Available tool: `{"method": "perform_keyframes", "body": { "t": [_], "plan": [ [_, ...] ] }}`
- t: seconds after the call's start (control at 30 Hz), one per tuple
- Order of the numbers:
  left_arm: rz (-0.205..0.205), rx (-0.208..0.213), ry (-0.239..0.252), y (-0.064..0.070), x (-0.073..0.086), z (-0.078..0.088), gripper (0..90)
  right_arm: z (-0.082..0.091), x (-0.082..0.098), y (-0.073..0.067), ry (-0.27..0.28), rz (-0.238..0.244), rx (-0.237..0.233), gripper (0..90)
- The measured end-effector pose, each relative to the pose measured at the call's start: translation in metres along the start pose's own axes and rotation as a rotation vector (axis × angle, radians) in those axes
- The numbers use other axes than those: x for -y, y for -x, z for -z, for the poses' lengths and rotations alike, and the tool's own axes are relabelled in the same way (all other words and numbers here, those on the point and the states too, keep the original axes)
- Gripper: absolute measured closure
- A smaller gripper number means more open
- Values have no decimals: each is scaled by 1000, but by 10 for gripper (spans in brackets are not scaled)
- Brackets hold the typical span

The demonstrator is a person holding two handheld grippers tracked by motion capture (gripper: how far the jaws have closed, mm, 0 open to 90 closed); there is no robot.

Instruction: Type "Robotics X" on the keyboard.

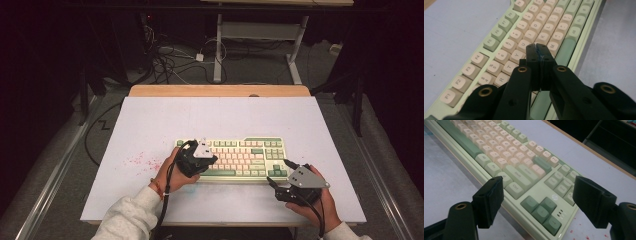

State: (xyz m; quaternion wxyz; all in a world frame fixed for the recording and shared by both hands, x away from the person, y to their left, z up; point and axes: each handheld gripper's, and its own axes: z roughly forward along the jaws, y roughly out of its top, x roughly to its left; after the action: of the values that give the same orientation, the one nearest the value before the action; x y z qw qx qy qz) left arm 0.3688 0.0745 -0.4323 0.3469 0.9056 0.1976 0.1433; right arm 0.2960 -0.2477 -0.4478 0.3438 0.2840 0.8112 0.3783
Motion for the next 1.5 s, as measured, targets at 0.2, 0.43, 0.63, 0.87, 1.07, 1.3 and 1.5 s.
{"method": "perform_keyframes", "body": {
  "t": [0.2,0.43,0.63,0.87,1.07,1.3,1.5],
  "plan": [
    [-10,1,-37,2,-2,-11,865,-1,0,1,6,-2,20,256],
    [-14,6,-65,4,-1,-19,849,-1,0,0,3,6,19,256],
    [-27,-13,-86,6,1,-26,866,-2,1,0,-12,13,17,255],
    [-28,-47,-32,3,0,-6,838,-1,1,0,-5,9,19,255],
    [-21,-83,11,-1,8,12,800,-1,1,1,-4,9,21,255],
    [-46,-158,3,-1,29,26,766,-1,1,1,-6,6,21,255],
    [-14,-168,48,-5,45,42,707,-1,0,1,-7,4,21,256]
  ]
}}
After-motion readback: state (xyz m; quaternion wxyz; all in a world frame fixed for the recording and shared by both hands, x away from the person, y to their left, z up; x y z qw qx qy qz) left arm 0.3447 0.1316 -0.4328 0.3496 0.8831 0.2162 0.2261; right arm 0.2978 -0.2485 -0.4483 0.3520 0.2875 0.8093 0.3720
